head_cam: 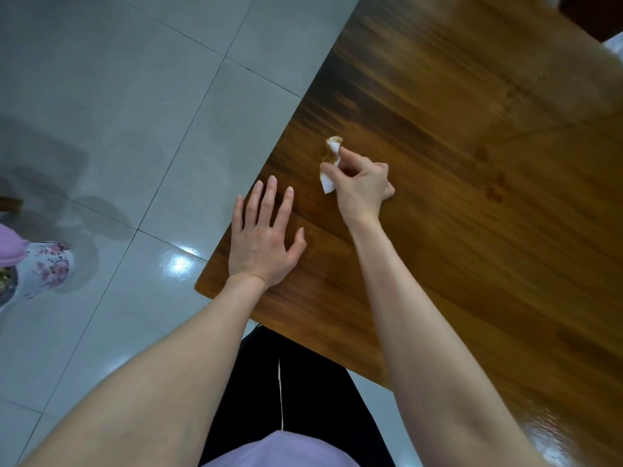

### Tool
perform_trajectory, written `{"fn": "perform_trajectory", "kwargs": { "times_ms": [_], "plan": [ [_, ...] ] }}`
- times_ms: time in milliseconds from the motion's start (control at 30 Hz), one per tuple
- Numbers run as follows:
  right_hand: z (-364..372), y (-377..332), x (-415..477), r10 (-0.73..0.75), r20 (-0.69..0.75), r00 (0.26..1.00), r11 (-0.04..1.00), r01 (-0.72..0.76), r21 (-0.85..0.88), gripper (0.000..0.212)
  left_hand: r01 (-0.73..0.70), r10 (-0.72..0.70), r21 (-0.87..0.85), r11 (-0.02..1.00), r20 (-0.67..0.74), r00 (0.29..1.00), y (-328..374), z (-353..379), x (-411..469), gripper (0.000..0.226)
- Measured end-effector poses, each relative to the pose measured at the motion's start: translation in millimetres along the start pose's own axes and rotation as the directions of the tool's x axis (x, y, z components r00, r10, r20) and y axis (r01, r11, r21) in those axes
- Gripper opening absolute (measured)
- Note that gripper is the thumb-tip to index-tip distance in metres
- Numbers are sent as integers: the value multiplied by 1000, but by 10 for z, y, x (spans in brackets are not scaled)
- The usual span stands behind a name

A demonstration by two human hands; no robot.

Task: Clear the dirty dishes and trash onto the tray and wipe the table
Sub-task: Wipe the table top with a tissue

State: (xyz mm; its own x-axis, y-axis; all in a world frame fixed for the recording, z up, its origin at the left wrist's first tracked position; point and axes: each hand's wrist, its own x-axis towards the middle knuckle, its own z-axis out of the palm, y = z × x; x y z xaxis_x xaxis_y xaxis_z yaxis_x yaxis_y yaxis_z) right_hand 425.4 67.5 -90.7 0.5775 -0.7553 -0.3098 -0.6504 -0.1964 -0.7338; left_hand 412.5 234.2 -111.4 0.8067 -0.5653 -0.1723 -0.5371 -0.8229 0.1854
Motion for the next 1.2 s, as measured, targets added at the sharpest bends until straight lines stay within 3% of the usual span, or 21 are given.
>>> {"fn": "perform_trajectory", "kwargs": {
  "times_ms": [133, 333, 500, 700, 900, 1000, 1100, 1200],
  "plan": [
    [-21, 73, -54, -74, 41, 996, 994, 77, -74, 30, 8, -8, -3, 1000, 7, 1000, 10, -16, -10, 68],
    [-45, -31, 236, -4, -58, 998, 1000, 4, -6, 28, 9, -9, -13, 1000, 21, 1000, -2, -29, -3, 69],
    [99, 74, -84, -139, 68, 988, 985, 145, -89, 29, 6, -6, -10, 1000, 8, 1000, 6, -20, -10, 68],
    [43, -50, 262, -77, -57, 995, 996, 75, -45, 26, 8, -8, -8, 1000, -2, 1000, -6, -3, 0, 68],
    [234, -22, -89, -177, 110, 978, 978, 188, -94, 26, 8, -8, -17, 1000, 2, 1000, -1, -26, -36, 68],
    [59, 58, -37, -145, 46, 988, 979, 150, -140, 26, 3, -2, -40, 999, 19, 1000, -4, -43, -33, 67],
    [-79, 12, 141, -32, -58, 998, 997, 27, -72, 28, 14, -14, -74, 997, 1, 1000, -12, -58, -66, 67],
    [90, -91, -11, -59, 10, 998, 997, 60, -41, 28, 75, -78, -80, 994, -31, 997, -14, -38, -212, 70]
  ]
}}
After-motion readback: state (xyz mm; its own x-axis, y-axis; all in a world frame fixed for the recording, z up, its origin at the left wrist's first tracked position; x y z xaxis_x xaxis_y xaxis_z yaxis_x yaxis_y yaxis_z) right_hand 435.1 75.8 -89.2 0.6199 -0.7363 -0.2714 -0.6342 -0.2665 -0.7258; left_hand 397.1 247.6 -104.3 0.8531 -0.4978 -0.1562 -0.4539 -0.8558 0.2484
